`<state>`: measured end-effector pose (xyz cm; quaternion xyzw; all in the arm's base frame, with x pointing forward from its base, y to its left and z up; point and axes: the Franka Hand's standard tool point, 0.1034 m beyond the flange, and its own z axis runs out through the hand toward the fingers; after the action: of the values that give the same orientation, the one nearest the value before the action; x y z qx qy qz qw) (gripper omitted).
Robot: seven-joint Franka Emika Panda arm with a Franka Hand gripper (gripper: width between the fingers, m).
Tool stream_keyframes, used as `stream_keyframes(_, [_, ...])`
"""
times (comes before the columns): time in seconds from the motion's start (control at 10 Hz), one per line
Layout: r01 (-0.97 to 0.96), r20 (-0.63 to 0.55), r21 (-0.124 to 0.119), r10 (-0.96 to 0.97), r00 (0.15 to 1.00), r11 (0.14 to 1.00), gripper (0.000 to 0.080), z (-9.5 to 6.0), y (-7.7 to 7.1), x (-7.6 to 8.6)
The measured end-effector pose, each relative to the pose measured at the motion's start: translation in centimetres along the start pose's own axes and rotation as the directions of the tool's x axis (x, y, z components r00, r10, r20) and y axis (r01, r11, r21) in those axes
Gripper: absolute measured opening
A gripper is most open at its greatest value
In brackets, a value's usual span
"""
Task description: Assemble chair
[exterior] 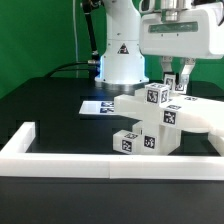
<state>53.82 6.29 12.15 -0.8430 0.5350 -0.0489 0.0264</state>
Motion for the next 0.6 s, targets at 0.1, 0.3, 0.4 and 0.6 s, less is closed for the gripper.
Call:
stream_keyframes(0.1, [0.034, -0.001, -0.001, -0.034, 0.999, 0.999, 0.0332, 0.00, -0.02, -0.06])
stream_keyframes(0.3, [0.140, -0.007, 0.001, -0.140, 0.990, 0.990, 0.0533, 0.01, -0.22, -0.59])
stream_keyframes(0.4, [0.236, -0.021, 0.012, -0.236, 0.972, 0.972, 0.0612, 0.06, -0.31, -0.65])
stream_keyframes(0.6, [0.387, -0.034, 0.022, -0.387, 0.922, 0.922, 0.0648, -0.01, -0.42, -0.27])
